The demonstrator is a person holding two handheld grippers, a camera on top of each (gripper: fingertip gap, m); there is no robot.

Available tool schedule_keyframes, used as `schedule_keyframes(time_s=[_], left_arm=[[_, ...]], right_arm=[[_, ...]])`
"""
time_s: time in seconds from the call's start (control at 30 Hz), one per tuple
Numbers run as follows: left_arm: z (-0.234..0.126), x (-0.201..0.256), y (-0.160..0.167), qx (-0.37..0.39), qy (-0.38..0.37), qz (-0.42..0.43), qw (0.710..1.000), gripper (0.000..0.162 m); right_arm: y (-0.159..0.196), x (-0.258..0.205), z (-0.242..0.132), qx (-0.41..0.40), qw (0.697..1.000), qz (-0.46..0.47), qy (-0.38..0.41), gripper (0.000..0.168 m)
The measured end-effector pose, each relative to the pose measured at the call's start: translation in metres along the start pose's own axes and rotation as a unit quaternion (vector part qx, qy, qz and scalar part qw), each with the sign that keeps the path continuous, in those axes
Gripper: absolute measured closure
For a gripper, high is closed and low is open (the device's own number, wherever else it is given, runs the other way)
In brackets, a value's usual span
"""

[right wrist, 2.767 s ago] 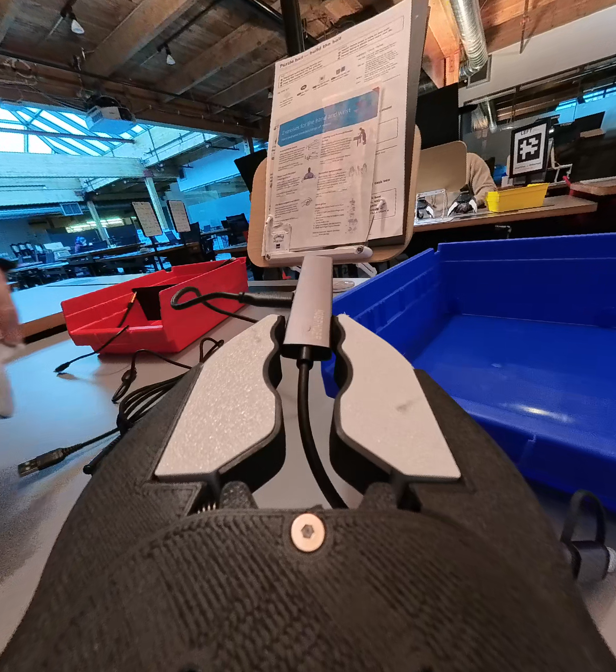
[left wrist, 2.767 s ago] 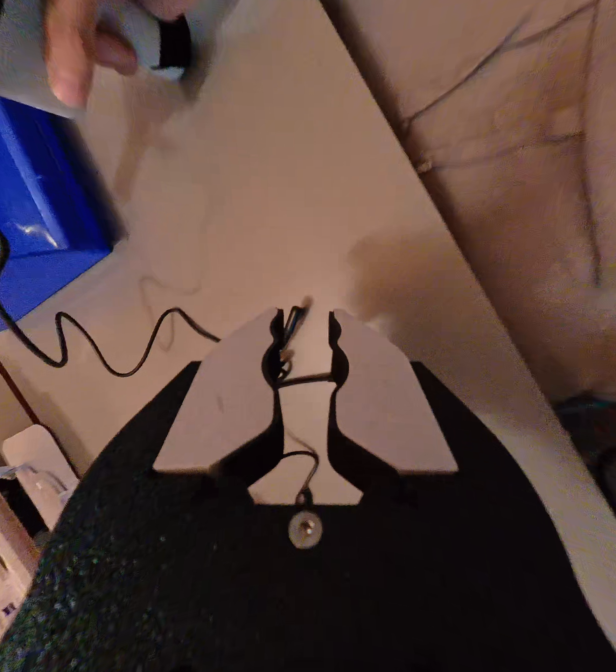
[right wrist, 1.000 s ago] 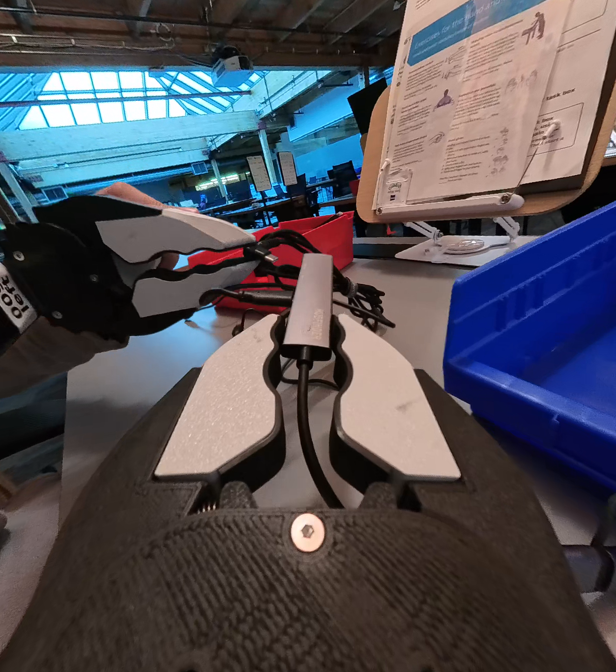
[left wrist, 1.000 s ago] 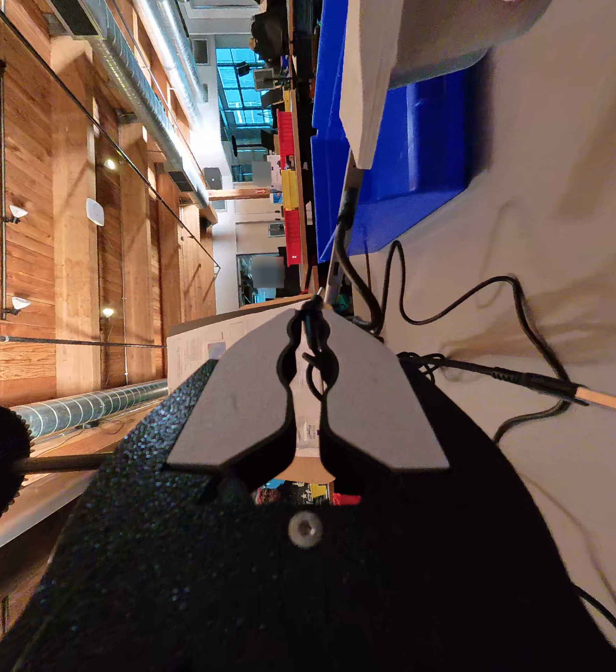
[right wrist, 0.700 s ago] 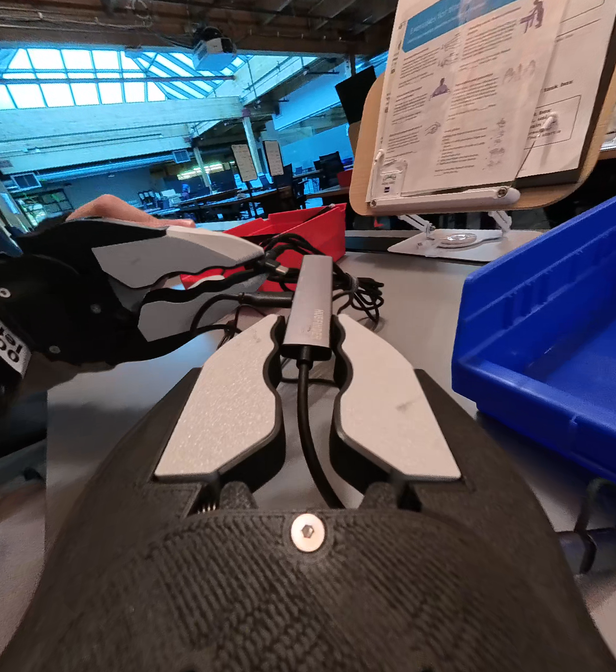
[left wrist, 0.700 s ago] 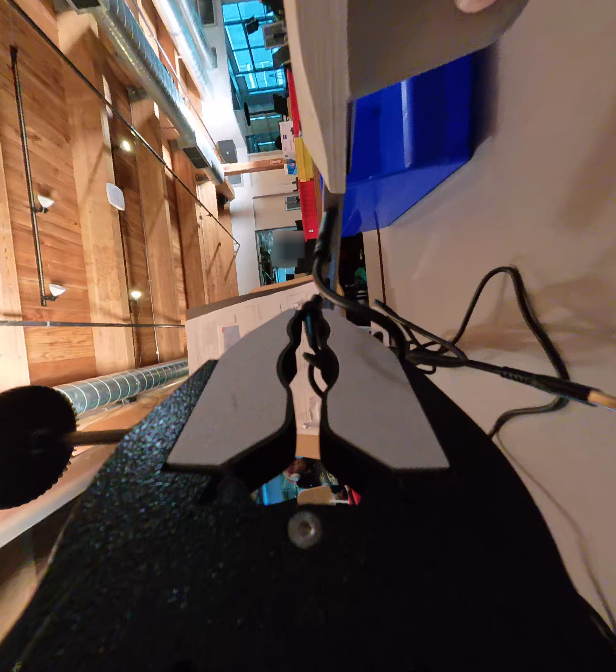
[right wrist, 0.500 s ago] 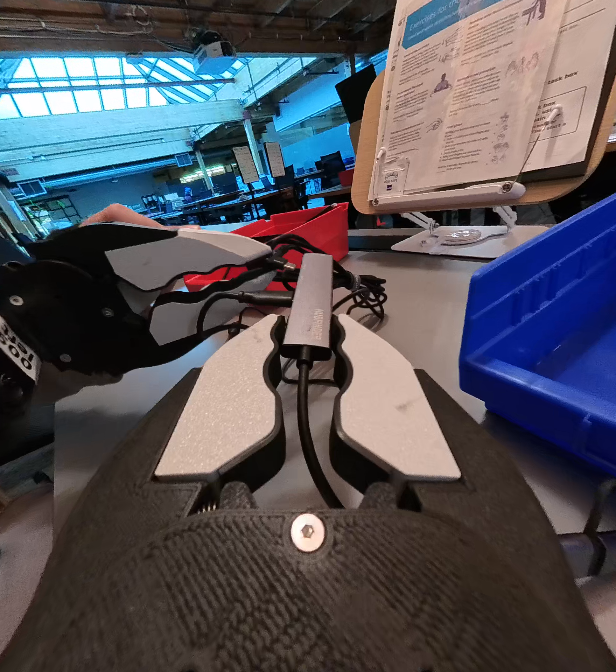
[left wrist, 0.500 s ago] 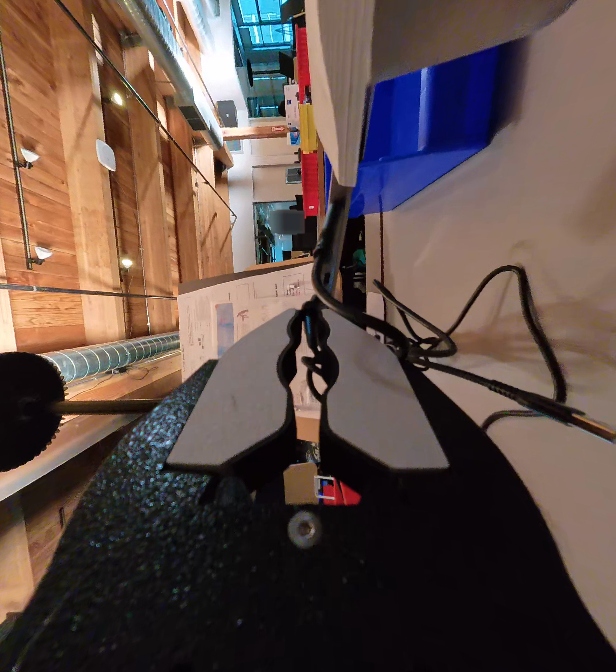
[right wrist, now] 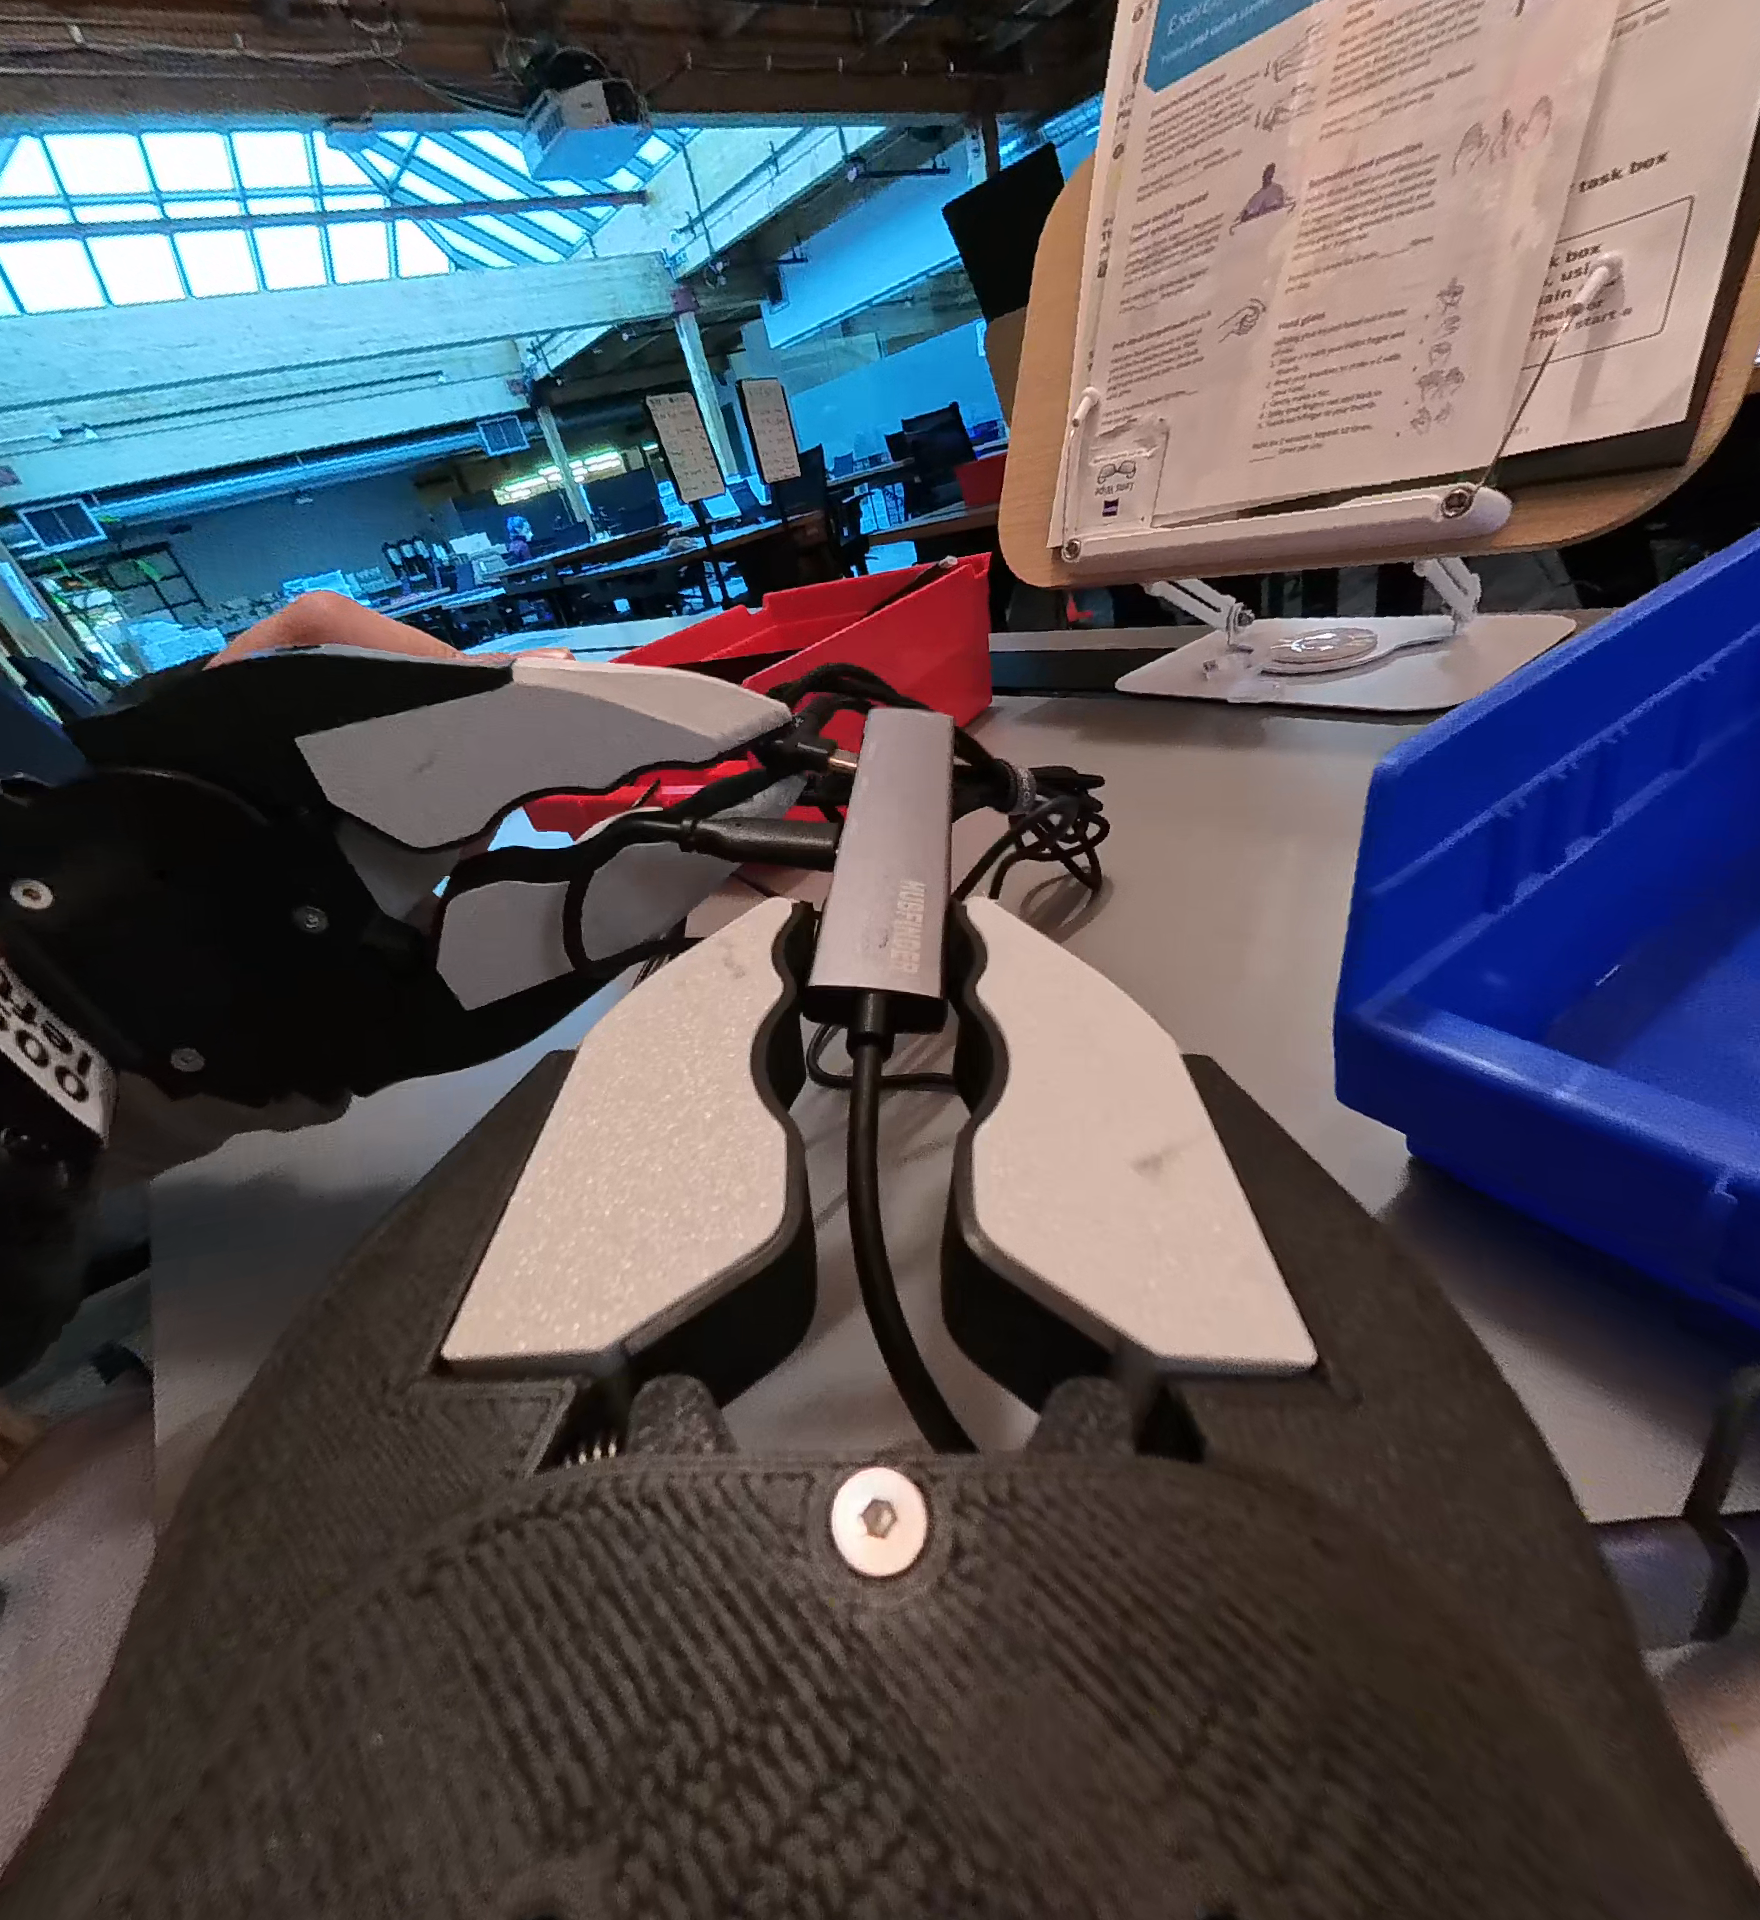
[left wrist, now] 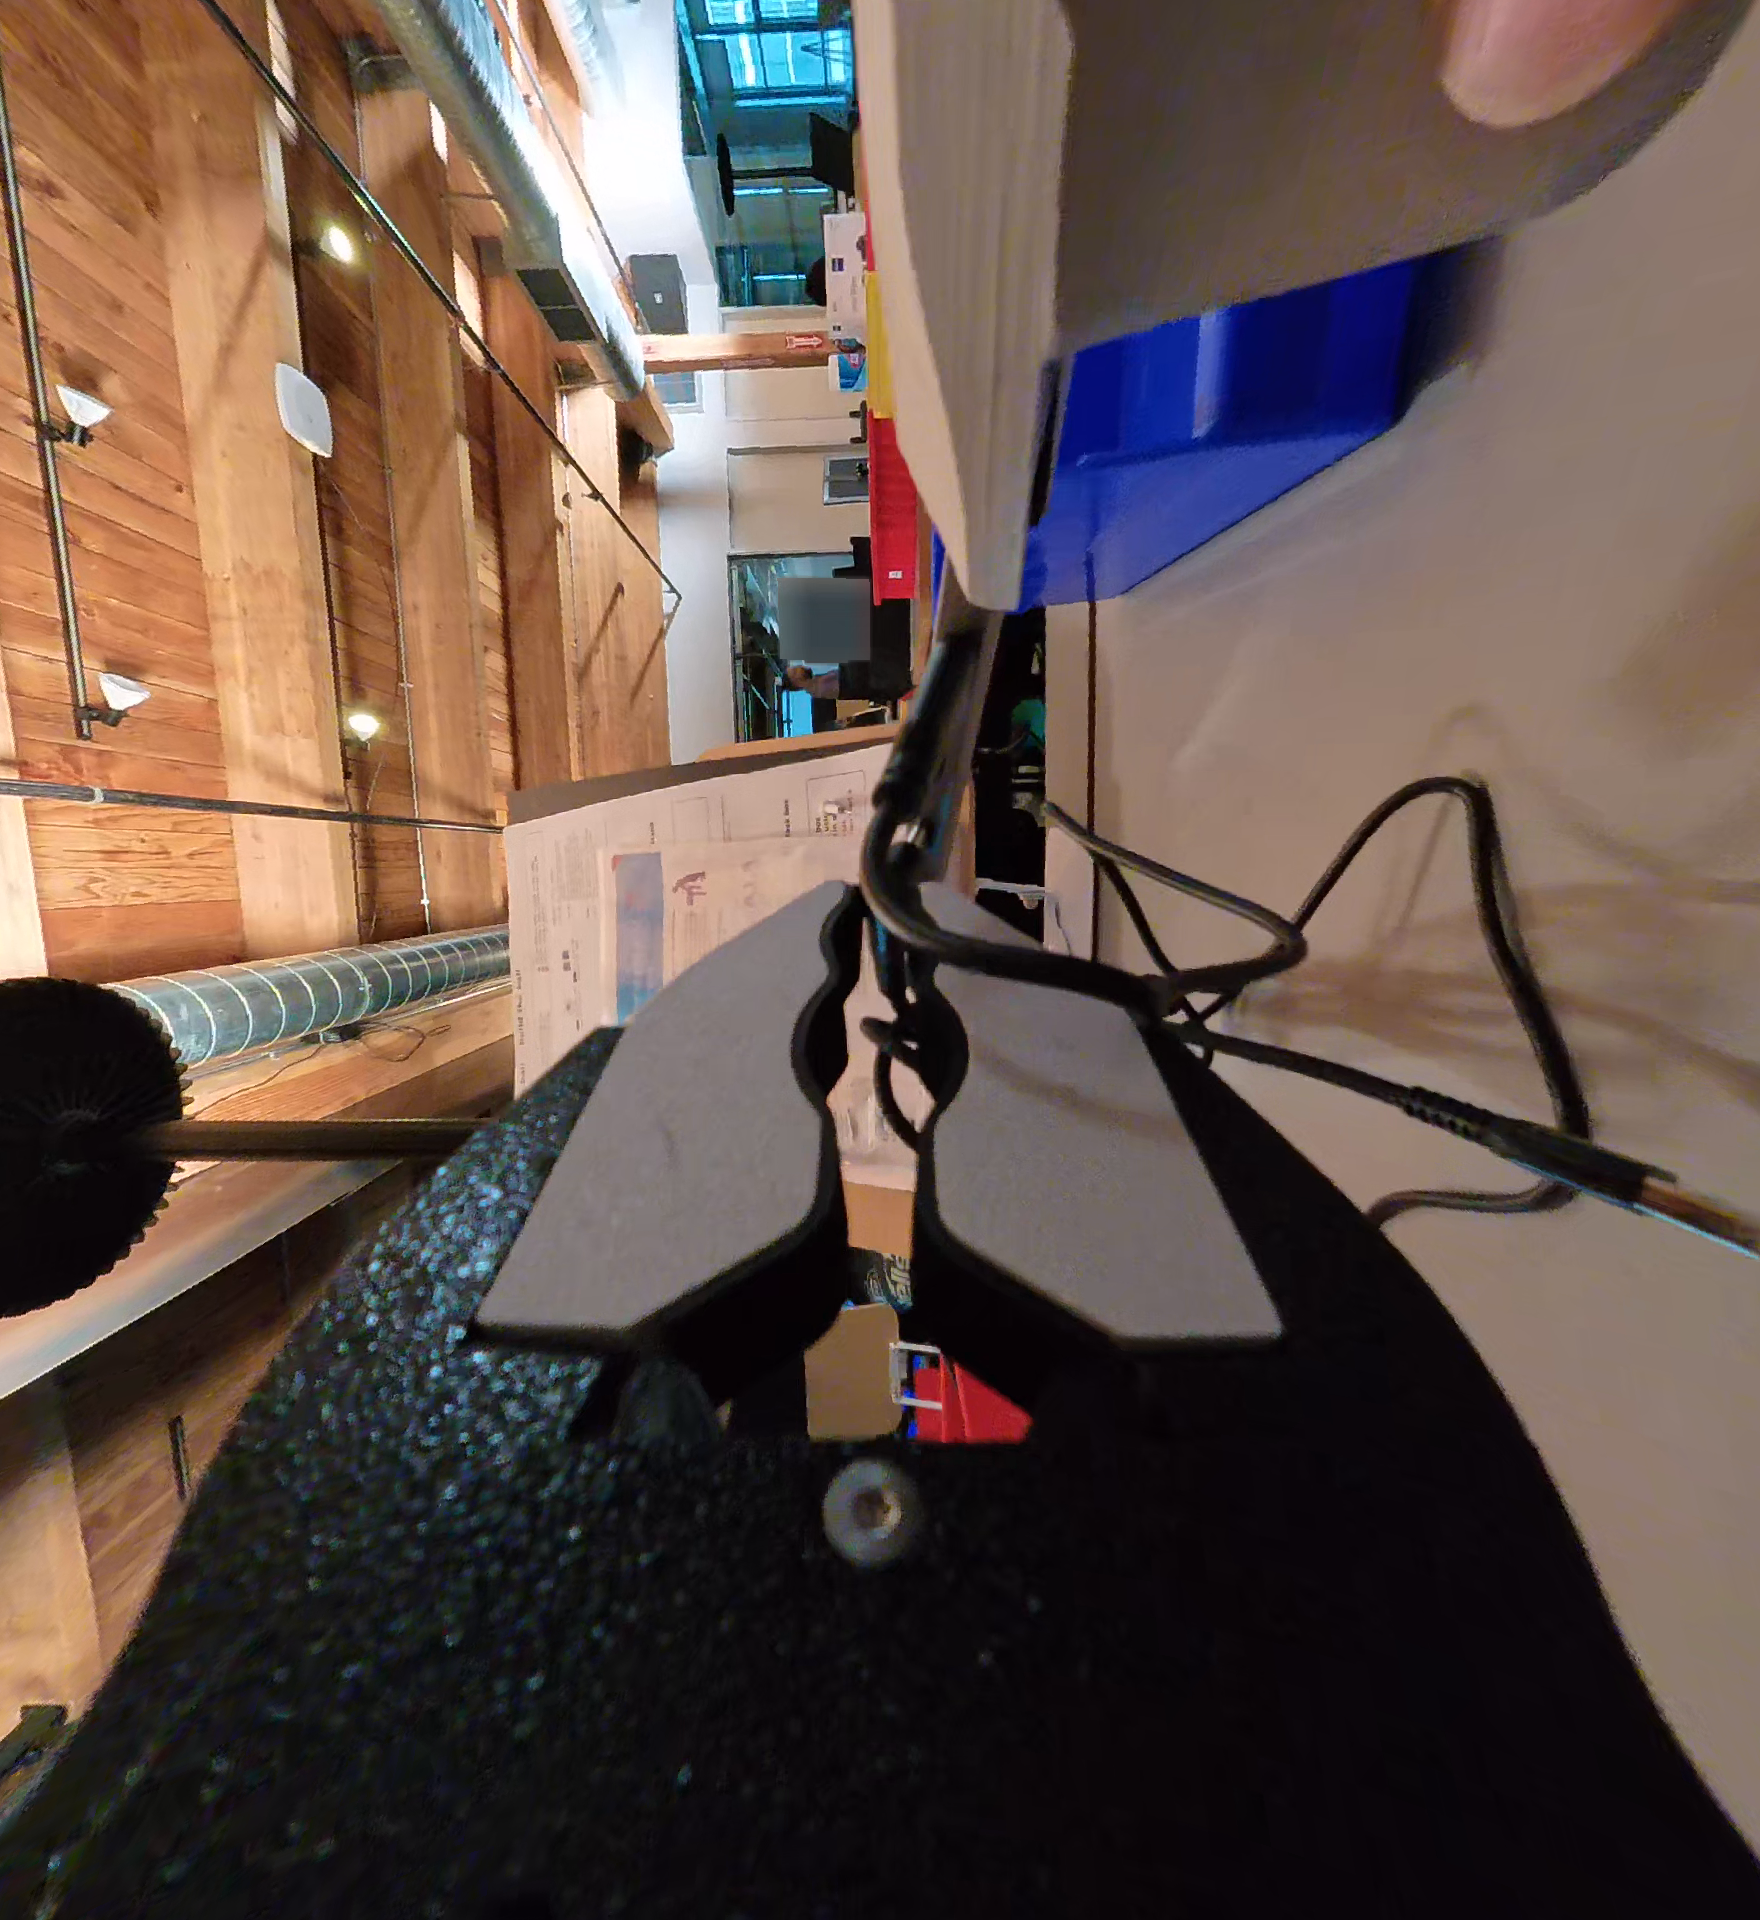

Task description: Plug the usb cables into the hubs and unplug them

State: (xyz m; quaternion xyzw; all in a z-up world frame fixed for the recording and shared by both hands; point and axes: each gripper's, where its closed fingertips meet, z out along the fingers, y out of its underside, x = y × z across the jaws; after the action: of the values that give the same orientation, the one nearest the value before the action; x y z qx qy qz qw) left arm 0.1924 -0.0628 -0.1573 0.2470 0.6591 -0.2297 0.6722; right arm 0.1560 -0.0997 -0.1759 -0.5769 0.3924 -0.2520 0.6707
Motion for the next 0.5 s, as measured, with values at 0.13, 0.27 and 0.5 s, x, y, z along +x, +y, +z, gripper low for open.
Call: schedule_keyframes(time_s=[0.13, 0.27, 0.5], left_arm=[[0.001, 0.004, 0.001, 0.000, 0.010, 0.004, 1.000, 0.155], [0.002, 0.011, 0.002, 0.002, 0.034, -0.026, 0.999, 0.155], [0.006, 0.020, 0.003, 0.002, 0.077, -0.071, 0.994, 0.155]], right_arm=[[0.002, 0.000, 0.000, -0.007, 1.000, 0.006, -0.004, 0.144], [0.005, 0.001, 0.002, -0.019, 1.000, 0.009, 0.001, 0.144], [0.011, 0.004, 0.002, -0.041, 0.998, 0.039, 0.004, 0.143]])
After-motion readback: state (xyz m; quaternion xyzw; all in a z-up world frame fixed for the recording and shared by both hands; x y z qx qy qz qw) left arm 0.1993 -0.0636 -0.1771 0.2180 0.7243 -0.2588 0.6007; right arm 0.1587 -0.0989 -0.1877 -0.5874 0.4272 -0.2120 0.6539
